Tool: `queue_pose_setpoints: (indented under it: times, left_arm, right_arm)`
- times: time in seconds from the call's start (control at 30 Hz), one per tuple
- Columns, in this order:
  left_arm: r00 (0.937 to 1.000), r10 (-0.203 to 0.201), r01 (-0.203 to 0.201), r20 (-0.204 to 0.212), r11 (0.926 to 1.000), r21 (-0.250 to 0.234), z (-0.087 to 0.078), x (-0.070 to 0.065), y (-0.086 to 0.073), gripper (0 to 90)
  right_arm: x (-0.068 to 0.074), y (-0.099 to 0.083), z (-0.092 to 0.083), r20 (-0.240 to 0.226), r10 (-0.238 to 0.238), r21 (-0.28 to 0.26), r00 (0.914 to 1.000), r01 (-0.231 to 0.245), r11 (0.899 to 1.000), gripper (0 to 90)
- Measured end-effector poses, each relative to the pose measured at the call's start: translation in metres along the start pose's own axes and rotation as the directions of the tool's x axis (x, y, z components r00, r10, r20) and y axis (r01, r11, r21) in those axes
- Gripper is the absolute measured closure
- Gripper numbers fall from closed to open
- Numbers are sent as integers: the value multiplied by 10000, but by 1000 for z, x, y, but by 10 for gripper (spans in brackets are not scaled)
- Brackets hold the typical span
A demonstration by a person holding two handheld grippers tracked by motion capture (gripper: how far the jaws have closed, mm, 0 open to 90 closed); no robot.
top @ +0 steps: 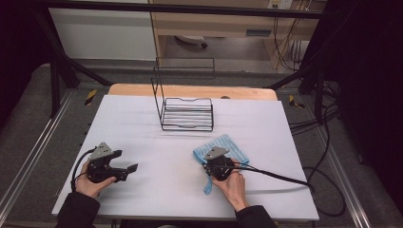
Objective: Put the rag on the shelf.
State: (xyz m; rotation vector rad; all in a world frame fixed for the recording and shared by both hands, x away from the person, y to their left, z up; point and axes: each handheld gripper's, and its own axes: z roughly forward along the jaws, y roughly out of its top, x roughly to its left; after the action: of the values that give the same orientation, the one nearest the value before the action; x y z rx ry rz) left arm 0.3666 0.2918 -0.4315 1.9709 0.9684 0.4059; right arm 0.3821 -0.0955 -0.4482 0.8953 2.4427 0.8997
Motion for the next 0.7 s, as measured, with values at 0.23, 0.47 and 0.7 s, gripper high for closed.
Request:
queue_pose_setpoints:
  times: [0.23, 0.47, 0.7]
  left_arm:
    - [10000, -7, 7, 8, 10000, -13, 0, 1, 0, 104]
    - [10000, -15, 15, -8, 10000, -4, 0, 1, 0, 106]
    - [10000, -43, 43, -36, 10000, -3, 0, 1, 0, 107]
  right_arm:
    - [-3, 2, -2, -107, 98, 23, 9999, -97, 9999, 820]
    - [0, 4, -13, -1014, 168, -483, 9947, -218, 9986, 826]
    - [20, 13, -16, -2315, -386, -943, 9721, 171, 9954, 824]
